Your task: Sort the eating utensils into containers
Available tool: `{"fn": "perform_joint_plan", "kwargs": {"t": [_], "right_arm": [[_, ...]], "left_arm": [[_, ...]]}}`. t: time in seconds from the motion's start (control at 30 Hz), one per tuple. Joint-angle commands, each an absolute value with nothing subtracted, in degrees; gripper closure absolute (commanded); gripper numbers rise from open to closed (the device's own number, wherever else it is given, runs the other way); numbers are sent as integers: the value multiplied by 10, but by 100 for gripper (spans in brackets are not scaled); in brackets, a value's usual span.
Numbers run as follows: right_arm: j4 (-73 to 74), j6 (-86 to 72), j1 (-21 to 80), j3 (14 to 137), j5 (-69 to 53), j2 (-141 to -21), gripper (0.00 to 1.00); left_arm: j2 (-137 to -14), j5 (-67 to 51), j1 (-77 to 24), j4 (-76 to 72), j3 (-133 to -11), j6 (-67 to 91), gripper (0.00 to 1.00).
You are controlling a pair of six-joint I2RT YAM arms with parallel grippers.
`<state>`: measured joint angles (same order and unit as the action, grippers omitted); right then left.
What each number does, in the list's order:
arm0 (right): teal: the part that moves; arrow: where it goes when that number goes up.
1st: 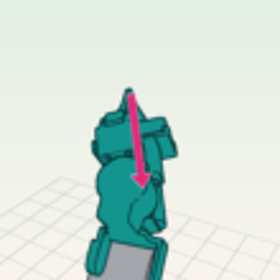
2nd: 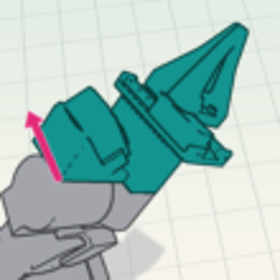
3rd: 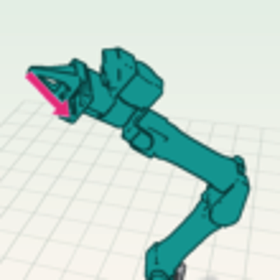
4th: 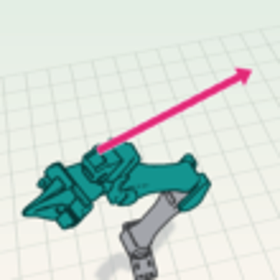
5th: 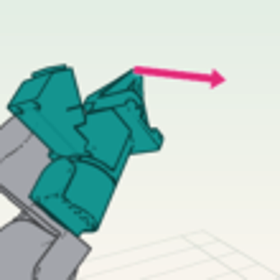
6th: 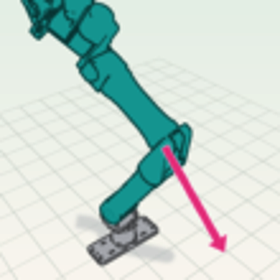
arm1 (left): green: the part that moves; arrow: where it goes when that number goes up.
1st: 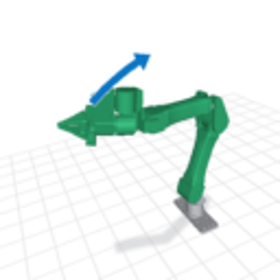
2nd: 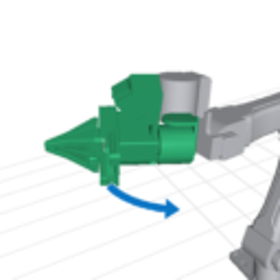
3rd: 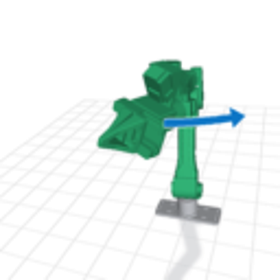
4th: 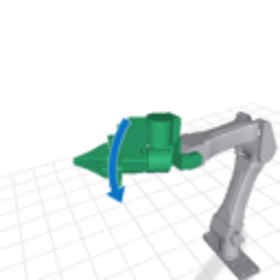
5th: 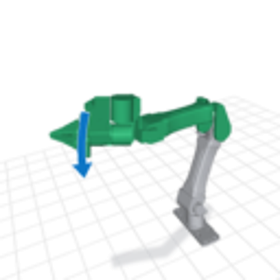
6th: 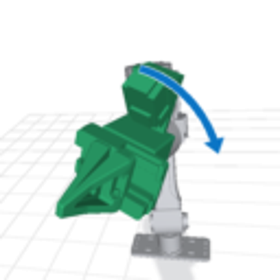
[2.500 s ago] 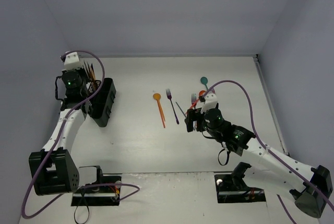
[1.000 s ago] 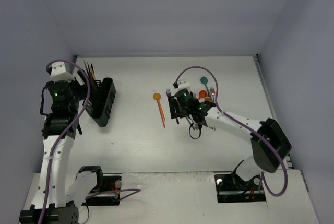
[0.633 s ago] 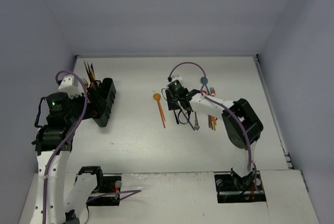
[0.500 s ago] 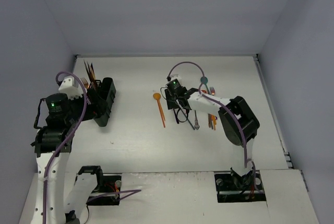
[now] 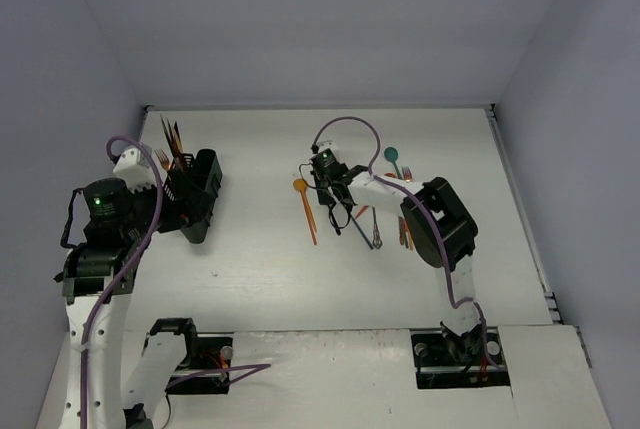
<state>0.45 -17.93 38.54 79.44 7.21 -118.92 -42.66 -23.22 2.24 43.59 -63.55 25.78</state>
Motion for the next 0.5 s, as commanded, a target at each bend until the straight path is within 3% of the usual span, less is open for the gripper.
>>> {"fn": "perform_joint_plan", "kwargs": {"t": [0.0, 0.23, 0.47], "right_arm": [[16, -169, 381, 813, 62, -1200, 99], [14, -140, 394, 810, 38, -1130, 100], [8, -82, 485, 775, 28, -981, 100]], "left_arm": [[-438, -258, 20, 414, -660, 281, 16], [-451, -300, 20, 390, -664, 321, 16], [-453, -308, -22, 314, -657, 356, 16]]}}
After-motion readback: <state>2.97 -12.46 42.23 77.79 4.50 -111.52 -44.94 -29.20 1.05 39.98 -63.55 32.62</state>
